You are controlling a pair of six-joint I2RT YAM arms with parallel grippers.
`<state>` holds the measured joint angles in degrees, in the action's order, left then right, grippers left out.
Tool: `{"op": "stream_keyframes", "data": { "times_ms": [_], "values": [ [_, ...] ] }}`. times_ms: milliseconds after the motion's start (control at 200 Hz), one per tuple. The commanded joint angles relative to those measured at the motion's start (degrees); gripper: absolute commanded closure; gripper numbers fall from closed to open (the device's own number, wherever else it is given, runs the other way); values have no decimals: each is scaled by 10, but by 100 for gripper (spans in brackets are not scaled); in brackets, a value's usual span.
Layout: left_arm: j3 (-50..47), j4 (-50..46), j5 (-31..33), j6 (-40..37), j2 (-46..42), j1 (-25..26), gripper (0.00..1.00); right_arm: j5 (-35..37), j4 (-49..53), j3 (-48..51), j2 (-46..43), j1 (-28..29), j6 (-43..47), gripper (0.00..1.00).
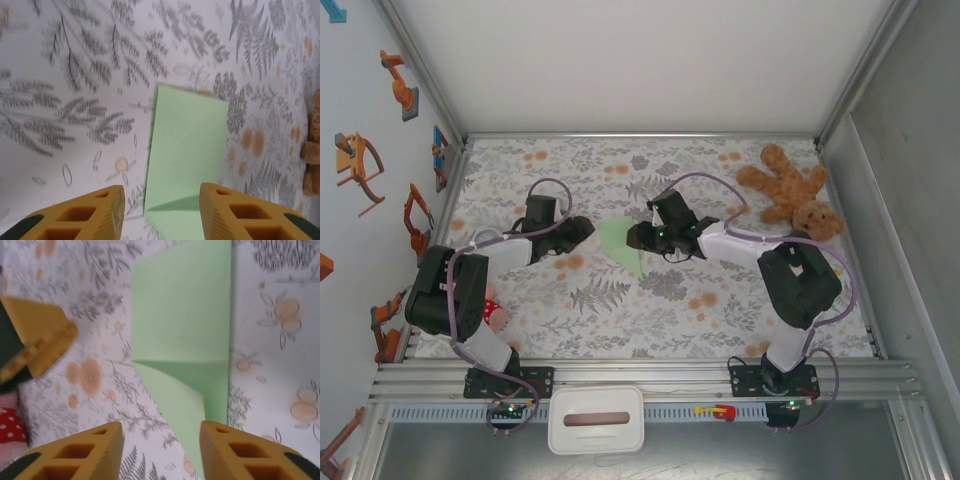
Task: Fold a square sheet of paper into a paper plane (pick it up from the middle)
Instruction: Fourth fold the wing at the center of the table.
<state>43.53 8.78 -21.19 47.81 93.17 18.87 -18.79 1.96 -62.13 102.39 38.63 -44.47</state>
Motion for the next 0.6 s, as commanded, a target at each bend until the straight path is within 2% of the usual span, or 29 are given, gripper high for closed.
{"op": "stream_keyframes", "data": {
  "times_ms": [0,115,280,426,596],
  "values": [
    [-26,18,-47,68,-5,9,53,-21,-33,-8,25,-2,-18,59],
    [-37,47,-68,100,-1,19,53,-29,-40,-12,41,-2,-17,70],
    [-30,34,-60,105,11,39,55,-19,-39,-11,41,-2,-5,80],
    [-21,32,-57,107,29,50,60,-11,-41,-6,39,-2,4,81],
    [-13,32,-56,111,40,56,64,-55,-22,-32,84,-3,13,84]
  ]
}}
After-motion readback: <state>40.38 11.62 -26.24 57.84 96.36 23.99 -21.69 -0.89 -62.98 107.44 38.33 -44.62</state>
